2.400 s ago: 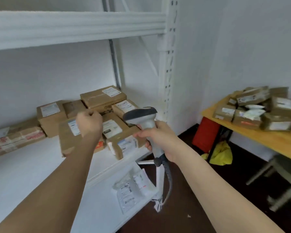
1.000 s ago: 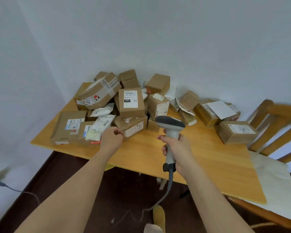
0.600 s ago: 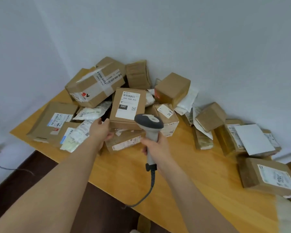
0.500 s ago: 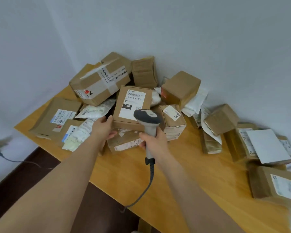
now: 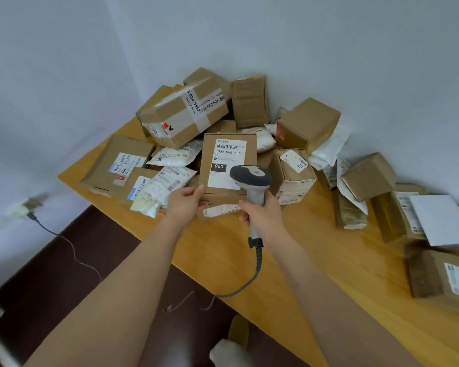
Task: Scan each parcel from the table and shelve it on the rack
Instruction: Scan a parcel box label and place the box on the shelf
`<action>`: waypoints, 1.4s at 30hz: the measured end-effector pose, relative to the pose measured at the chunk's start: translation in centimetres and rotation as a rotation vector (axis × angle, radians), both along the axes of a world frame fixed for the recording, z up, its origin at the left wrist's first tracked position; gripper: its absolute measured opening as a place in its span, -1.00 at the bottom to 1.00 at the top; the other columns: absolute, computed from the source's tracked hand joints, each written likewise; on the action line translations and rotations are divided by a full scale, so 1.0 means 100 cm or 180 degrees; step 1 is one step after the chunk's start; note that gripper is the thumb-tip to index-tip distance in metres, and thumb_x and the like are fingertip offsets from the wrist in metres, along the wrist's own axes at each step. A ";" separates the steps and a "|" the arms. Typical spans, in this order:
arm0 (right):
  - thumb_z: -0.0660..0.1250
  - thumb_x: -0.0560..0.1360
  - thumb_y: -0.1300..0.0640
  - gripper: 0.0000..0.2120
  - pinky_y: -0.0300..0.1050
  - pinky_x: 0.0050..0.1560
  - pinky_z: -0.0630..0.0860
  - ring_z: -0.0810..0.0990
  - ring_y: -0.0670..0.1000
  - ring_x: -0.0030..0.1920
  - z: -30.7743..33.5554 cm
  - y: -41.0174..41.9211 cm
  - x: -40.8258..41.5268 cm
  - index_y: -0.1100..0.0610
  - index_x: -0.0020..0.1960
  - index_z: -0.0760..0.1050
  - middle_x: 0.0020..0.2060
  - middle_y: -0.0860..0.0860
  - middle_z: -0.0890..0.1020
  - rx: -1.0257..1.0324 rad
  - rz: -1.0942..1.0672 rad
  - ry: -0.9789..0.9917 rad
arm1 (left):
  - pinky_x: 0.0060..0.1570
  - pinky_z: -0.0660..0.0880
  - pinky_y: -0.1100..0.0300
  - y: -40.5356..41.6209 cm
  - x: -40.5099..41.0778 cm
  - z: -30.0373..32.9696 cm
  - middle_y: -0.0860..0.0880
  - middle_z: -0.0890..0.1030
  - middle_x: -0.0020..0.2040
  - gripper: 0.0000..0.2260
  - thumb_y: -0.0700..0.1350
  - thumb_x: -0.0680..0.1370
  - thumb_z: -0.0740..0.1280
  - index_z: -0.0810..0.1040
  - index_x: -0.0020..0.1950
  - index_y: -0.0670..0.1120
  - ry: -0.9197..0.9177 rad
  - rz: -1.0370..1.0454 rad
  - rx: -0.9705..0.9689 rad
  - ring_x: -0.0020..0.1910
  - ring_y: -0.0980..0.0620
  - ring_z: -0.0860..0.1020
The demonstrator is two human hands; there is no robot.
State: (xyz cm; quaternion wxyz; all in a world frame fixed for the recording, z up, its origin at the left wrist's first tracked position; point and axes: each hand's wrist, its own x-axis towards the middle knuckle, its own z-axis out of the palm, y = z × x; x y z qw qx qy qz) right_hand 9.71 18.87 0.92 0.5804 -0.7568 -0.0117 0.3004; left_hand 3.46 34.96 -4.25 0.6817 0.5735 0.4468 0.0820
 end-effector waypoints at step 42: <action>0.23 0.65 0.10 -0.94 -0.18 -0.32 0.52 0.50 -0.04 -0.37 0.015 -0.141 -0.141 0.08 0.07 0.38 -0.11 0.05 0.59 0.0324 -0.0557 0.0427 | -0.21 0.57 0.19 -0.150 -0.157 -0.044 -0.16 0.61 0.05 -0.84 -0.24 0.62 0.23 0.56 0.14 -0.19 0.1044 0.0094 -0.0847 -0.17 -0.07 0.61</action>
